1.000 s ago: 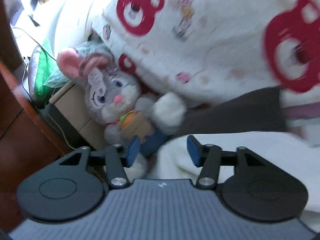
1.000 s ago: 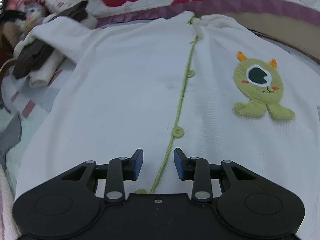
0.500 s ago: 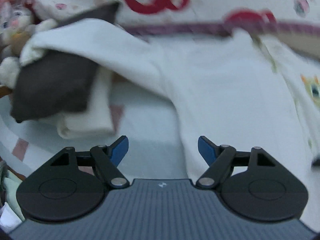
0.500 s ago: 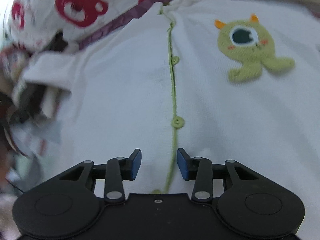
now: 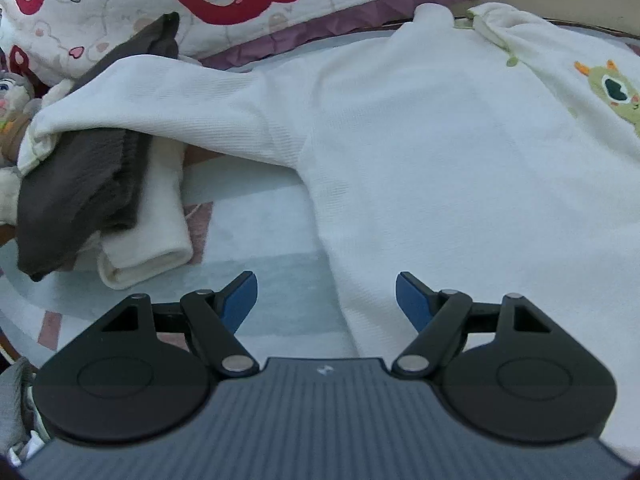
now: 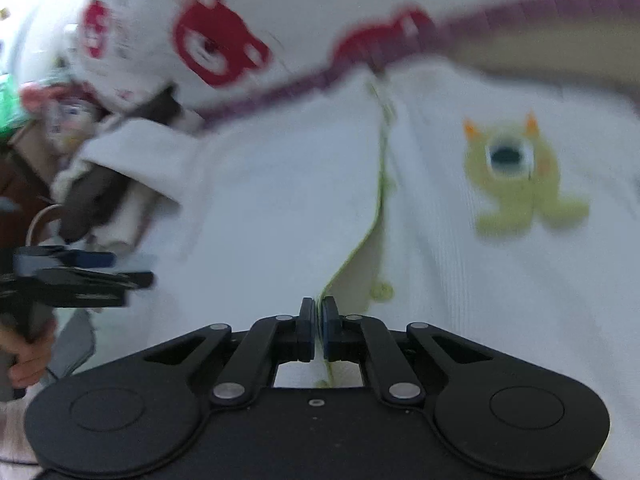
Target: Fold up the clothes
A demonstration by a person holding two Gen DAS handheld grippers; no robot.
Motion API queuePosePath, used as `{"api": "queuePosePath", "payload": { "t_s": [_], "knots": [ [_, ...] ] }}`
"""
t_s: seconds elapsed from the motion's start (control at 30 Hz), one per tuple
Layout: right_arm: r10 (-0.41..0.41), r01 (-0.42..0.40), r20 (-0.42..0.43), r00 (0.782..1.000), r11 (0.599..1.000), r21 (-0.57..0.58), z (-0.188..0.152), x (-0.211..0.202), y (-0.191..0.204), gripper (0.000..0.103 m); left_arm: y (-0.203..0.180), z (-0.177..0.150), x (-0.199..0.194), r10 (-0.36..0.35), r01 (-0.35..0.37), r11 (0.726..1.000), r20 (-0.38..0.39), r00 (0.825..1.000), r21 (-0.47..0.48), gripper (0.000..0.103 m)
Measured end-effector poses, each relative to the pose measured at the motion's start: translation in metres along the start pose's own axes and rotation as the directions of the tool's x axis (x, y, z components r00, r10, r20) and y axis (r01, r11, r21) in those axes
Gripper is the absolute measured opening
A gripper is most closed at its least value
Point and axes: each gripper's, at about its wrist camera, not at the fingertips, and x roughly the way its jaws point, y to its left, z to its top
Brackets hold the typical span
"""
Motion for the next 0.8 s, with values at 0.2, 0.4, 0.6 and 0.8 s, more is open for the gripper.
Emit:
{"api": "queuePosePath", "payload": {
  "t_s": [0.2,0.4,0.6,0.8],
  "knots": [
    [-0.175,0.175,-0.021,0.984,0.985,-0.005,-0.004,-0.014,-0.014,0.005,-0.001,-0.001,-0.003,-0.027,0.028,1.0,-0.019,0.999,0.01,0.076],
    [-0.201,0.206,-0.104,0.974,0.978,0.041,-0.014,-0.002,-0.026,0.008,-0.009,-0.009,-0.001,-0.061,0.065,0.997,-0.104,0.993,0.035,0.076],
    [-0.104,0.114,-0.108,0.989,0.989,0.092,-0.029,-0.037,-0.03,0.025,0.015,-0.025,-0.011,-0.281,0.248,0.955,-0.236,0.93,-0.161,0.076],
    [0.088,-0.063,-0.125,0.988,0.979,0.192,-0.063,-0.094,-0.042,0.025,0.016,-0.059,-0.032,-0.39,0.335,0.917,-0.321,0.863,-0.216,0.077]
  ]
}}
